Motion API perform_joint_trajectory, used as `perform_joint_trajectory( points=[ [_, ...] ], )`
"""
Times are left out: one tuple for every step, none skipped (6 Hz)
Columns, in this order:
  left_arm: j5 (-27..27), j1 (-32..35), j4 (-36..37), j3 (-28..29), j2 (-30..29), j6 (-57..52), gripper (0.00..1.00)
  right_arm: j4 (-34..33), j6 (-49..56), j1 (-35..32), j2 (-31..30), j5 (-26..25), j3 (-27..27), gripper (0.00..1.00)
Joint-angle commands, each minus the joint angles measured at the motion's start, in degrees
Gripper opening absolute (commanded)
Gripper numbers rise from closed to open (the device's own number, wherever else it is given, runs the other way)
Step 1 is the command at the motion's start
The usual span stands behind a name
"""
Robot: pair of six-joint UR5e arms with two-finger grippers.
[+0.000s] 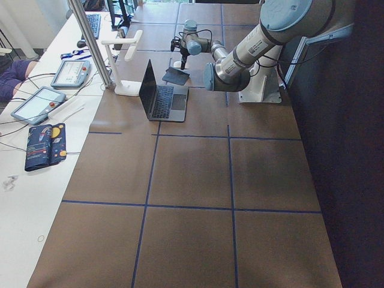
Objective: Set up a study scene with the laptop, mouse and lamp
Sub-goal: 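Carry the white mouse with the left gripper onto the mouse pad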
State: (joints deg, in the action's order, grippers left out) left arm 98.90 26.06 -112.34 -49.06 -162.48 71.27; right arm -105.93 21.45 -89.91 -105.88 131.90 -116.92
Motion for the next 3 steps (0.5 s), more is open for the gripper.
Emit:
perform_joint_trajectory(
  points=[
    [2.68,1.53,-1.56,4.84,-1.17,-0.34,0.1,0.02,0.17,0.0,0.06,0.03,0.99,1.0],
    [3.75,2.24,-1.57,5.02,-1.08,-0.35,0.3,0.11,0.26,0.0,0.15,0.03,1.25,1.0],
    [3.76,2.42,-1.57,5.28,-1.08,-1.3,0.97,0.02,0.26,0.0,0.24,0.11,1.26,1.0]
  ],
)
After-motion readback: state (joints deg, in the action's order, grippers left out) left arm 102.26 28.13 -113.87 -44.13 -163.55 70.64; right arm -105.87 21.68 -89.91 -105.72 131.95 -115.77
